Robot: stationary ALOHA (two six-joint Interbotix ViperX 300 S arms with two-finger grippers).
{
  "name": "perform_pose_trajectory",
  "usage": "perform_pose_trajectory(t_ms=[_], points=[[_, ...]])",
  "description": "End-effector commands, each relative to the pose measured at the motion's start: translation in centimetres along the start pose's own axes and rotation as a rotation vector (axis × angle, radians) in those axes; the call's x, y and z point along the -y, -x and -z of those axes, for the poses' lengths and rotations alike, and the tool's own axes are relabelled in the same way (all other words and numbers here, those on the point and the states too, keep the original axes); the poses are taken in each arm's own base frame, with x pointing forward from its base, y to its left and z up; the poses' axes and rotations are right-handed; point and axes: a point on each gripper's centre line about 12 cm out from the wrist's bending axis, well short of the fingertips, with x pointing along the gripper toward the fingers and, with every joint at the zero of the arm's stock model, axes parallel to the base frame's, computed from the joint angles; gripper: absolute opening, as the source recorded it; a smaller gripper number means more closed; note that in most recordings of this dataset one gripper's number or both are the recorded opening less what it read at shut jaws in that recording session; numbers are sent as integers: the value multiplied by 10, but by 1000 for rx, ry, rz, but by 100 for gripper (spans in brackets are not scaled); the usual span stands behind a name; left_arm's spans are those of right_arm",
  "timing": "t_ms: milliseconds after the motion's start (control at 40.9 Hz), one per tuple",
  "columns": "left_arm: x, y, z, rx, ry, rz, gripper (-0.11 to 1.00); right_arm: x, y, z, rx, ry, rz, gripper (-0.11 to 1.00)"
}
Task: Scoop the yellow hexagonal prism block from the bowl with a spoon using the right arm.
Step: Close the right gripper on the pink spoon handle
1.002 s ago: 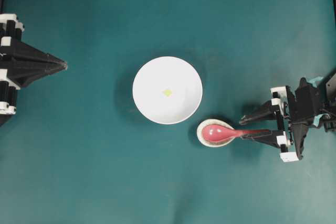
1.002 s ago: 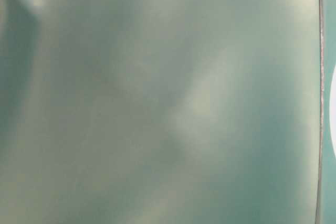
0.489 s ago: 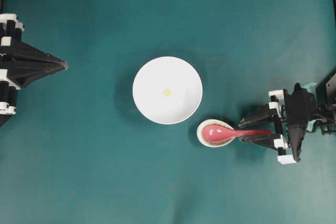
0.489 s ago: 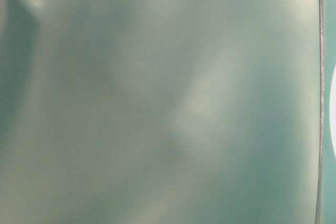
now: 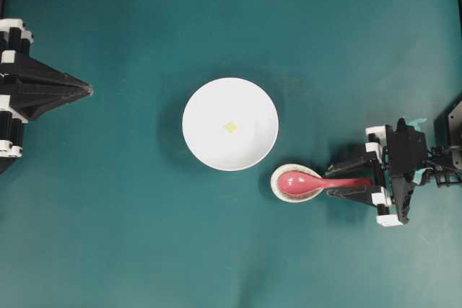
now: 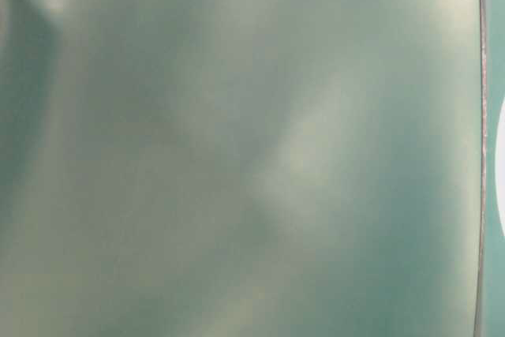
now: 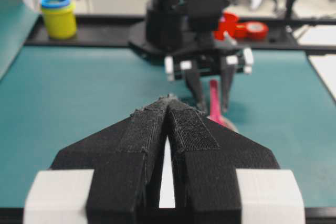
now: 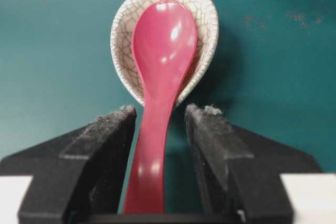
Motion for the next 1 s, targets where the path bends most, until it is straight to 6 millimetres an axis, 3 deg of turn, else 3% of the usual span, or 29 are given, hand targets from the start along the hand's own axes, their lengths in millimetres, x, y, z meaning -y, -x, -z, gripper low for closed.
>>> perform_pose_trajectory(t_ms=[0, 977], points=[[-1, -3, -8, 18, 0, -3, -1, -2, 0, -4, 21, -1, -7, 51], [-1, -3, -8, 18, -3, -2, -1, -2, 0, -5, 30, 8, -8, 51]])
